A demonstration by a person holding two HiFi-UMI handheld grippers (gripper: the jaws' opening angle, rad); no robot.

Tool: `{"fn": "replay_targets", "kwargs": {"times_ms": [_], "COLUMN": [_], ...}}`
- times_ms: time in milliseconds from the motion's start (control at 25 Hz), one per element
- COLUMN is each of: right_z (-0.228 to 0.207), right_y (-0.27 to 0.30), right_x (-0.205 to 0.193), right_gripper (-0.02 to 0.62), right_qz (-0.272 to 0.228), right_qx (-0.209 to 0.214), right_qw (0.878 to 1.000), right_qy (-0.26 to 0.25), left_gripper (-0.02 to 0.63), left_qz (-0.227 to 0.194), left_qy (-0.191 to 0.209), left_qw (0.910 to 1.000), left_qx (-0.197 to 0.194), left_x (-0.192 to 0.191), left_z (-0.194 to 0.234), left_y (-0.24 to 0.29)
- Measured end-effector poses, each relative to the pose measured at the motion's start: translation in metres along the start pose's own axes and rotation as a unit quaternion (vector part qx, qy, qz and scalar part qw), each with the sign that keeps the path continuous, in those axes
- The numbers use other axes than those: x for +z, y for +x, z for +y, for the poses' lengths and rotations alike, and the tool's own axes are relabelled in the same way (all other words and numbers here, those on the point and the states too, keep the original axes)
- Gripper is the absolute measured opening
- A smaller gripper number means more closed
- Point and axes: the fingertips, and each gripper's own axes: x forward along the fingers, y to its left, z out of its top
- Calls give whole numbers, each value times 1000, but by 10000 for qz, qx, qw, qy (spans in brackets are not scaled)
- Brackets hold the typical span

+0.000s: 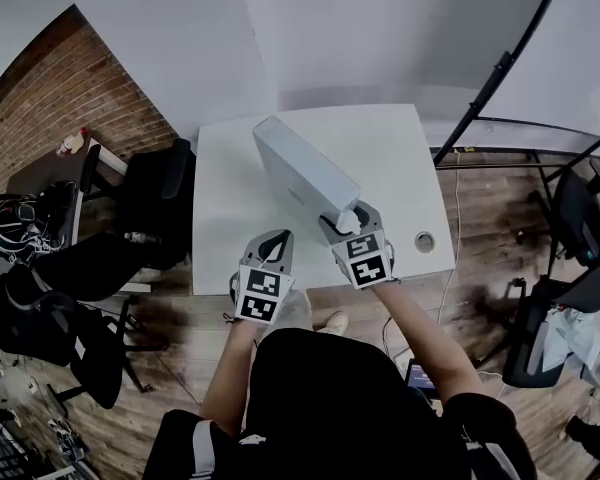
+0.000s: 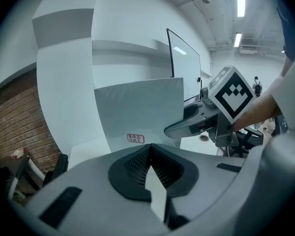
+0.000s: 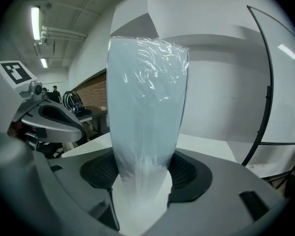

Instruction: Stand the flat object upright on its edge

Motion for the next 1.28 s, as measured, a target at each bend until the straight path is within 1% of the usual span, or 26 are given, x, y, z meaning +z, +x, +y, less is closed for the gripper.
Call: {"fn": "replay_targets", "kwargs": {"times_ms": [400, 520, 760, 920, 1120, 1280], "right_z": [-17, -23, -40, -57, -74, -90], "right_y": [13, 21, 32, 40, 47, 50], "right_x": [8, 12, 19, 23, 28, 31], "right_gripper": [290, 290, 290, 290, 290, 290], "right_qz": [-17, -1, 16, 32, 37, 23], "right_qx": [-313, -405, -605, -750, -977, -1156], "right_qw": [9993, 9989, 9973, 9957, 9929, 9903], "right_qy": [206, 246, 419, 547, 671, 766], "left_gripper": [12, 12, 12, 14, 12, 12], "left_qz": [-59, -85, -34, -186, -140, -193], "left_qy": [144, 129, 289, 390, 440, 595], "left_qw": [9995, 9991, 9982, 9959, 9935, 9899], "left_qx": [-266, -387, -522, -800, -1037, -1272], "left_x": [13, 18, 21, 40, 44, 60], "left_z": [16, 22, 33, 36, 38, 36], "left_y": [24, 33, 57, 72, 97, 115]}}
